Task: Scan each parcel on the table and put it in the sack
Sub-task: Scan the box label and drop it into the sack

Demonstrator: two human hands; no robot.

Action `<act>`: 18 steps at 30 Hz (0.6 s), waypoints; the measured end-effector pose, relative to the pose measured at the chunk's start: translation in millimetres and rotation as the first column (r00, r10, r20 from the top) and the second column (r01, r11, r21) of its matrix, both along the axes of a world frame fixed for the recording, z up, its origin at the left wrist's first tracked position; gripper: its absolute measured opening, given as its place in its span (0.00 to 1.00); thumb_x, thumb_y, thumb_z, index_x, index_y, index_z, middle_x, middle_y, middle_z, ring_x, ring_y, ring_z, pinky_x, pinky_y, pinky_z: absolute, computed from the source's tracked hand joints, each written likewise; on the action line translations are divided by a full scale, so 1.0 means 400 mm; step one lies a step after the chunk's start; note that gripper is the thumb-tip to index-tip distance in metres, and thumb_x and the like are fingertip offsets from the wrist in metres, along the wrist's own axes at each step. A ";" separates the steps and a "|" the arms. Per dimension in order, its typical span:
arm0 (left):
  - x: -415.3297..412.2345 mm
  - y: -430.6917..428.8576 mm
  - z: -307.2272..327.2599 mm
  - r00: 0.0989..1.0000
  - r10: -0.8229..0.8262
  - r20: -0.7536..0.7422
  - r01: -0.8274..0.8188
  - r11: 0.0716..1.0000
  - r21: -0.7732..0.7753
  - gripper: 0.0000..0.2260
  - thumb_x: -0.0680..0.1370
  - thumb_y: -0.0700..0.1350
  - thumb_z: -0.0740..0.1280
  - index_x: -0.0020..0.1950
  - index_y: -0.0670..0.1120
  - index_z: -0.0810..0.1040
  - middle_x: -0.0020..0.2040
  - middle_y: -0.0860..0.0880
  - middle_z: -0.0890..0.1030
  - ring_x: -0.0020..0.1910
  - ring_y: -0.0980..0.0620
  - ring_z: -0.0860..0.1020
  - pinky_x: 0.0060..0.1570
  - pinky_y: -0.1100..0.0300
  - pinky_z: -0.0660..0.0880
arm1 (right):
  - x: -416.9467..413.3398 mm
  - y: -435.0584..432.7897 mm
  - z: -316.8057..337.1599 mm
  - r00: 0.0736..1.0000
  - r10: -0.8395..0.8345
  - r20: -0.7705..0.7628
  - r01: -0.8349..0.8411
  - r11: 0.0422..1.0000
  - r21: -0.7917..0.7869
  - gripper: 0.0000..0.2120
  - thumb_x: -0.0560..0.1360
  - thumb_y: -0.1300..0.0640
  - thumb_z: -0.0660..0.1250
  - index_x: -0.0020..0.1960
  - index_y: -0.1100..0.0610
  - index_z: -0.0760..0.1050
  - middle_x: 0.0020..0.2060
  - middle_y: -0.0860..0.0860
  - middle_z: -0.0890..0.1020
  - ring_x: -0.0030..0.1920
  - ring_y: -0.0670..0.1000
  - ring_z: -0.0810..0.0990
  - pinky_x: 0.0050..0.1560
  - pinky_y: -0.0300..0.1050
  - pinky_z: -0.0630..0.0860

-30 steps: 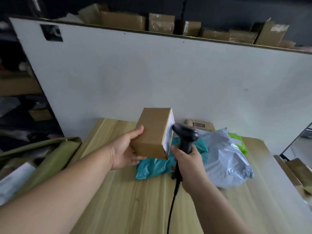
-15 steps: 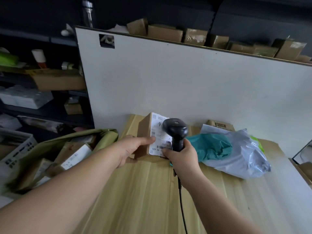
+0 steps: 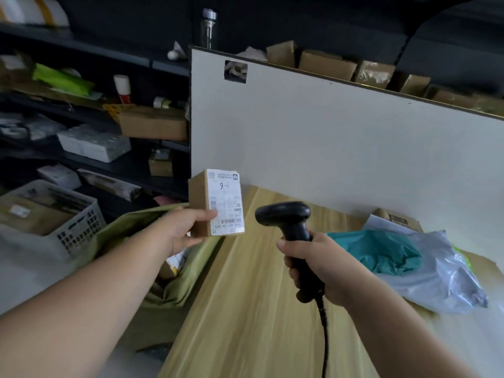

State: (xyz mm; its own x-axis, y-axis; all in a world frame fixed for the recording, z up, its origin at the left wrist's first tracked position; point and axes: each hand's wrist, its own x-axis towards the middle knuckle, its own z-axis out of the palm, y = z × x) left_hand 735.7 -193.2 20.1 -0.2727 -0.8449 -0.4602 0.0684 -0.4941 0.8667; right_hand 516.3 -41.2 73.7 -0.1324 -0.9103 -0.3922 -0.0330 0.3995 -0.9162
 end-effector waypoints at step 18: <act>0.138 -0.039 0.005 0.987 0.156 -0.041 -0.157 0.987 -0.021 0.22 0.70 0.33 0.73 0.61 0.44 0.72 0.54 0.43 0.82 0.51 0.46 0.80 0.57 0.45 0.76 | 0.103 -0.059 0.049 0.988 0.151 -0.028 -0.150 0.988 0.026 0.11 0.76 0.56 0.72 0.48 0.59 0.71 0.29 0.50 0.75 0.27 0.49 0.72 0.31 0.45 0.73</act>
